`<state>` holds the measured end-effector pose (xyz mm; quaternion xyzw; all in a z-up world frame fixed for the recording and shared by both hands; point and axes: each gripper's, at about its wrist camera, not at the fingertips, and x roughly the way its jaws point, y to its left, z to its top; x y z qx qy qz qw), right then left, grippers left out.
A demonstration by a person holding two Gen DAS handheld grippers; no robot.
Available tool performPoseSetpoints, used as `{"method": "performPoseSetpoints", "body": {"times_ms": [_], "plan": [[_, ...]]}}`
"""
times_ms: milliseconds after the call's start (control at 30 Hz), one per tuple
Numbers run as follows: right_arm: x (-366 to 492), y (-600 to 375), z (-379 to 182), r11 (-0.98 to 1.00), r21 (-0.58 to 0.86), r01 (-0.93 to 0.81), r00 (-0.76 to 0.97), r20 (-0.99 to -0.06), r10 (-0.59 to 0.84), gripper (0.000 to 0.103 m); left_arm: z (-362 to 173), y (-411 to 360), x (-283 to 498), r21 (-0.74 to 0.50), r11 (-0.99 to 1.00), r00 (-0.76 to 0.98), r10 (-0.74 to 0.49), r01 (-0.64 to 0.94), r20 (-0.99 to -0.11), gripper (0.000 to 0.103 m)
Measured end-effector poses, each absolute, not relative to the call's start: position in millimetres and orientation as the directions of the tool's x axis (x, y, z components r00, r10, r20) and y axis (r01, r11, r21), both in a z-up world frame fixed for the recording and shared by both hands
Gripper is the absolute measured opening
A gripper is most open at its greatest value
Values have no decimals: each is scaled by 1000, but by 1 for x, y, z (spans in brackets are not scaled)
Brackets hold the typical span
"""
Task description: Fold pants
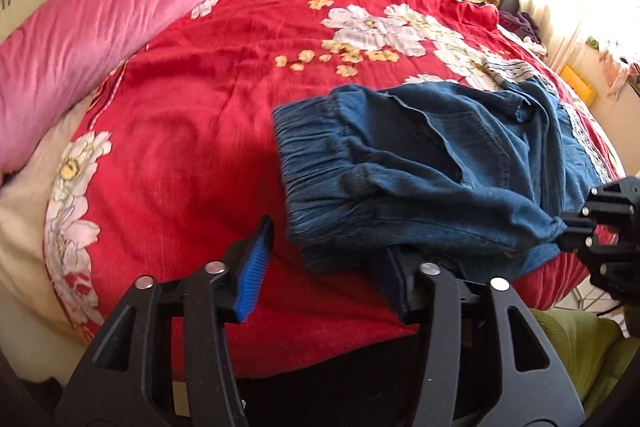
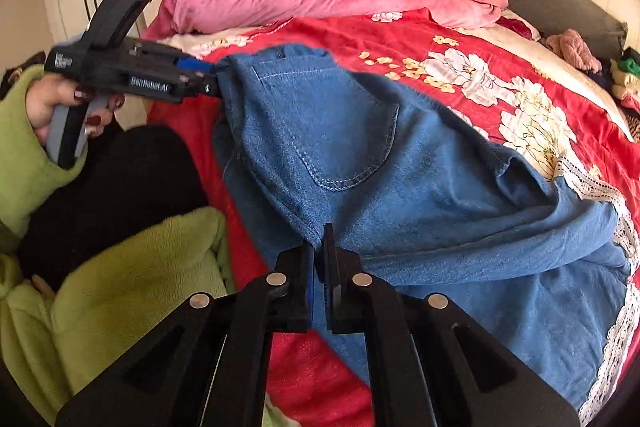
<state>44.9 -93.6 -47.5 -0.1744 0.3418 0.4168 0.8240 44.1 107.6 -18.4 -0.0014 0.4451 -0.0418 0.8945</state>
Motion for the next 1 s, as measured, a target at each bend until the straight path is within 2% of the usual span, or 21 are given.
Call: {"method": "performPoseSetpoints", "body": {"times_ms": [167, 333, 433, 567, 733, 867, 933, 1000], "plan": [[45, -97, -48, 605, 39, -795, 420, -684, 596, 6, -15, 114, 34, -26, 998, 598, -52, 52, -800, 57], [43, -94, -49, 600, 50, -798, 413, -680, 606, 7, 0, 124, 15, -20, 1000, 618, -18, 4, -786, 58], [41, -93, -50, 585, 70, -808, 390, -680, 621, 13, 24, 117, 5, -44, 999, 669, -39, 9, -742, 53], [39, -92, -48, 572, 85, -816, 364, -694, 622, 21, 29, 85, 20, -69, 995, 685, -100, 72, -722, 39], [33, -108, -23, 567, 121, -815, 360, -661, 658, 28, -17, 60, 44, -13, 993, 593, -81, 117, -801, 37], [48, -115, -11, 626, 177, -759, 405, -625, 667, 36, -30, 66, 41, -30, 993, 587, -90, 110, -804, 37], [60, -109, -23, 665, 195, -721, 403, -663, 631, 36, -30, 65, 38, -25, 993, 592, -89, 115, -801, 37], [70, -100, -47, 704, 194, -683, 363, -746, 558, 36, -30, 66, 38, -35, 993, 596, -98, 115, -797, 37]]}}
